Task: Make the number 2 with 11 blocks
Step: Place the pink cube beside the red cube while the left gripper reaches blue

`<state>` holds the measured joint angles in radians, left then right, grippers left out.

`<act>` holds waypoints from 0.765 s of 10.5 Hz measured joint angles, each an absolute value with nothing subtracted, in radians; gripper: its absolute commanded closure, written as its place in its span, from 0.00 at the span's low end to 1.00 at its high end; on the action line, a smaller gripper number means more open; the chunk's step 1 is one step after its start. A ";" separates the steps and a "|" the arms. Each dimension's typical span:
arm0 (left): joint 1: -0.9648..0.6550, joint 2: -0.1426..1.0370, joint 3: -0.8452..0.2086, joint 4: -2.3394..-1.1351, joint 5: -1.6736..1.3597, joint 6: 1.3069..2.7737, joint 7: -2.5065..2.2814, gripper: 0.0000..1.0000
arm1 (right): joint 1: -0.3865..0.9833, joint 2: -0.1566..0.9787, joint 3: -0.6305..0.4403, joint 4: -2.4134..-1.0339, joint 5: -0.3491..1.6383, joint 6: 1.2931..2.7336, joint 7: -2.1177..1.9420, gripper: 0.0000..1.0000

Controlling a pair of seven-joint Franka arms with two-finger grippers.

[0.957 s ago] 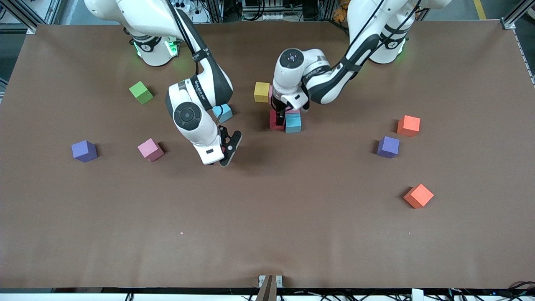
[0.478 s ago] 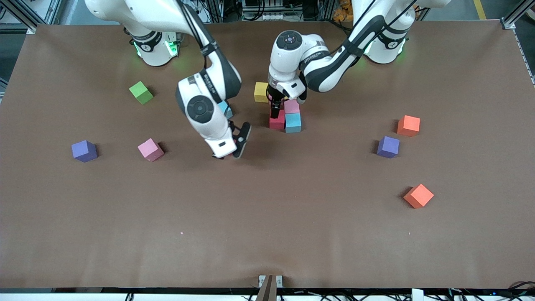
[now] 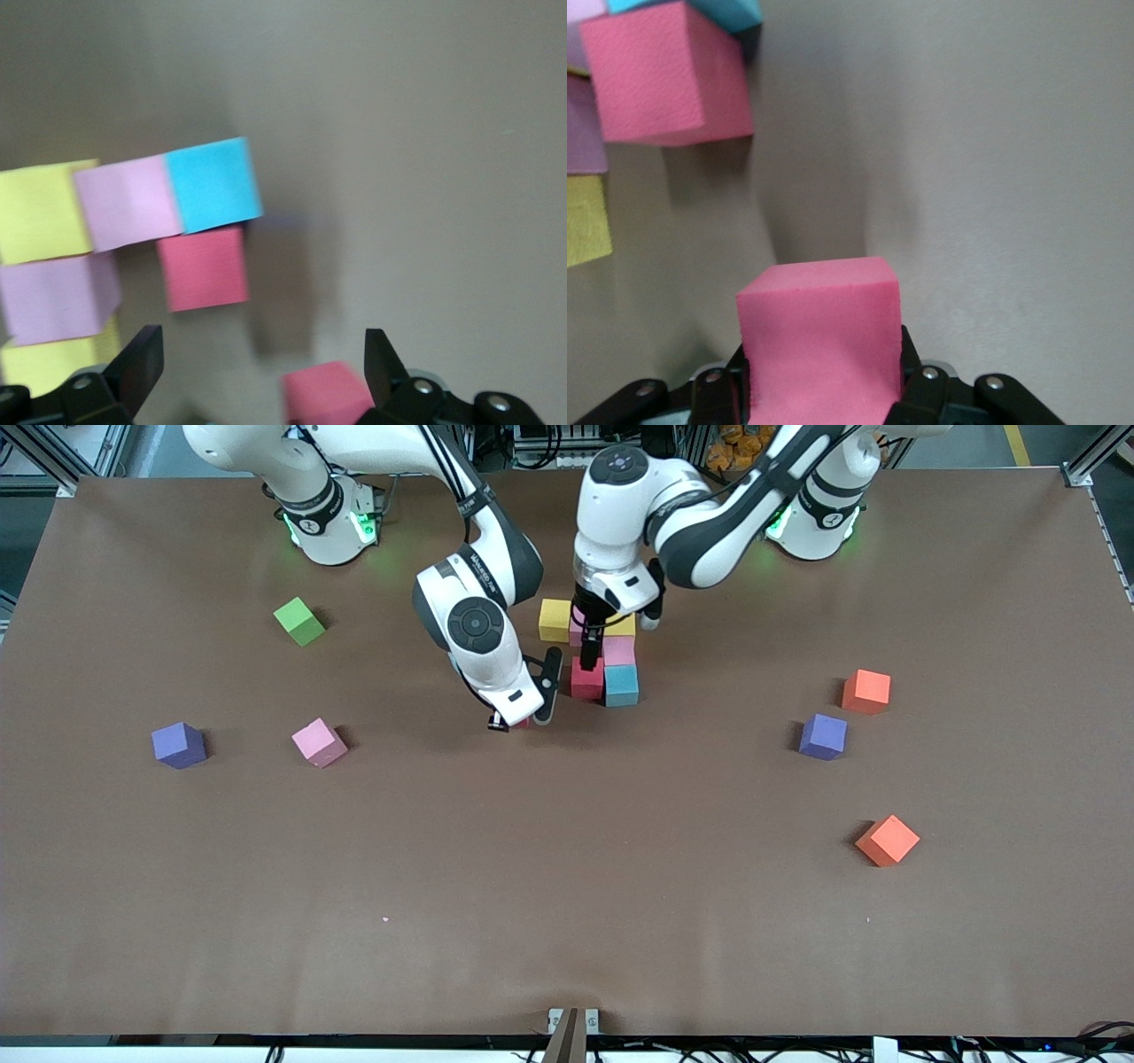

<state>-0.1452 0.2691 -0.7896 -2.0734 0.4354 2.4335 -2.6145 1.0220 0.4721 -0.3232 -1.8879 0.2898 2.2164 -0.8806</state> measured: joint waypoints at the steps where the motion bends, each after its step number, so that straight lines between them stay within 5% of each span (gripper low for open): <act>1: -0.116 0.266 -0.792 -2.049 0.437 2.406 -2.520 0.00 | 1.035 0.458 -0.323 -1.916 0.290 2.231 -0.893 1.00; 8: -0.049 0.264 -0.802 -1.818 0.296 2.024 -1.747 0.00 | 1.125 0.447 -0.308 -2.030 0.307 2.414 -0.891 1.00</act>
